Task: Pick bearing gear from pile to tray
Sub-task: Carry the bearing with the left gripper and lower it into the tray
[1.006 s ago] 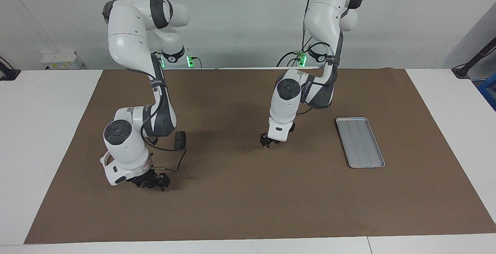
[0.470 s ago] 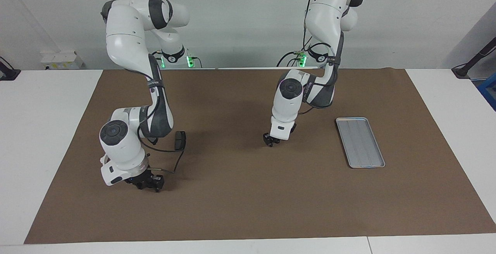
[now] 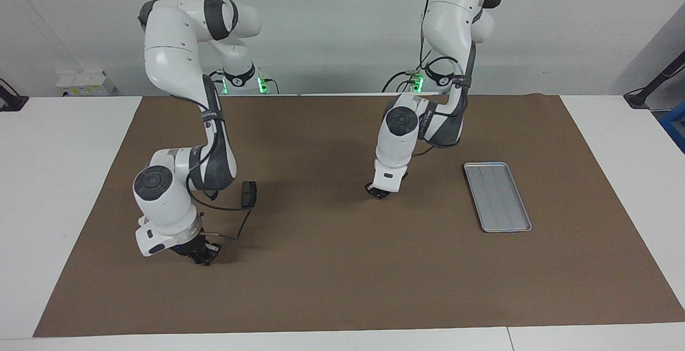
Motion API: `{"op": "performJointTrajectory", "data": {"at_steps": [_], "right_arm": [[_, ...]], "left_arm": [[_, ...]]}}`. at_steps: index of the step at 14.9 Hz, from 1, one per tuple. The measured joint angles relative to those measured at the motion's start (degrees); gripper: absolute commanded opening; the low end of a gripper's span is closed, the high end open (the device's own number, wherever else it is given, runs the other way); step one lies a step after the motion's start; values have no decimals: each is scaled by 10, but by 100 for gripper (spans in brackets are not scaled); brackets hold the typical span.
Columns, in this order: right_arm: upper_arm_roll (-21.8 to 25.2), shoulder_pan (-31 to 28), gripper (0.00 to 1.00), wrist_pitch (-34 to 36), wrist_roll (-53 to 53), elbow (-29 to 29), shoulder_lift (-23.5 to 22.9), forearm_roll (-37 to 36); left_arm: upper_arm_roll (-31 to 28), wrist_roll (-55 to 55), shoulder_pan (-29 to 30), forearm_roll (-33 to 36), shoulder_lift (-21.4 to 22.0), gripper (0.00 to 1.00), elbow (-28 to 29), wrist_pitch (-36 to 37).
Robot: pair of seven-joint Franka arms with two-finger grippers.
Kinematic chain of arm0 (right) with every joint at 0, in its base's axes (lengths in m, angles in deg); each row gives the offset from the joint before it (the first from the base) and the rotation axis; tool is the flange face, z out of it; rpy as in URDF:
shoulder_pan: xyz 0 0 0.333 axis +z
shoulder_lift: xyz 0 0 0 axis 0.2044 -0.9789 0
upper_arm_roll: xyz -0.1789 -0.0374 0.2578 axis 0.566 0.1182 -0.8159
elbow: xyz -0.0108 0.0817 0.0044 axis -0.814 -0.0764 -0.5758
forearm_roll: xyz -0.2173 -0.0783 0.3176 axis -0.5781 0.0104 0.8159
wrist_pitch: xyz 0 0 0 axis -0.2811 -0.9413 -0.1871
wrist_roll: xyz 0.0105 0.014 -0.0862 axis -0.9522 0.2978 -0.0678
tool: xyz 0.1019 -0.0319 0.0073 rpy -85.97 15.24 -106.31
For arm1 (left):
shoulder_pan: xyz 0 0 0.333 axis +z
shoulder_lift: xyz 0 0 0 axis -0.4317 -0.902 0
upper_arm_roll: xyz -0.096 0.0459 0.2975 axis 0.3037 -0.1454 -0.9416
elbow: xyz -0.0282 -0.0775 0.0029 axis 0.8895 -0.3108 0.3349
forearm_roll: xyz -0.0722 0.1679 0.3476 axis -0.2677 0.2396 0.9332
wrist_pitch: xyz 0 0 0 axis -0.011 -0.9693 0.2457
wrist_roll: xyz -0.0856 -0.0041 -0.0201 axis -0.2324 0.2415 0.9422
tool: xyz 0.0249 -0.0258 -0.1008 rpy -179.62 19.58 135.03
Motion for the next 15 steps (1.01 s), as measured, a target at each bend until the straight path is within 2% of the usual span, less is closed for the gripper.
{"op": "performJointTrajectory", "data": {"at_steps": [1,3,5,6,7,8,10,11,15], "right_arm": [[0,0,91,0,-2,0,0,0],[-2,2,91,0,-15,1,0,0],[-3,5,99,-1,-23,3,-1,0],[-4,5,98,-1,-24,5,-2,0],[-4,5,87,-1,-25,9,-2,0],[-4,4,63,-2,-25,12,-2,0],[-4,4,8,-7,-25,15,-1,1],[-4,3,0,-7,-25,16,1,1],[-4,3,0,-7,-25,18,3,1]], "left_arm": [[-1,-33,13,0,11,0,-8,29],[-3,-125,55,1,51,0,6,65],[-4,-254,115,1,101,0,50,73],[-4,-317,144,1,121,0,72,74],[-5,-378,173,1,135,0,91,74],[-5,-432,198,1,144,0,106,74],[-5,-528,246,1,151,0,127,72],[-5,-560,267,0,152,0,137,67],[-5,-597,306,0,160,0,195,-15]]}}
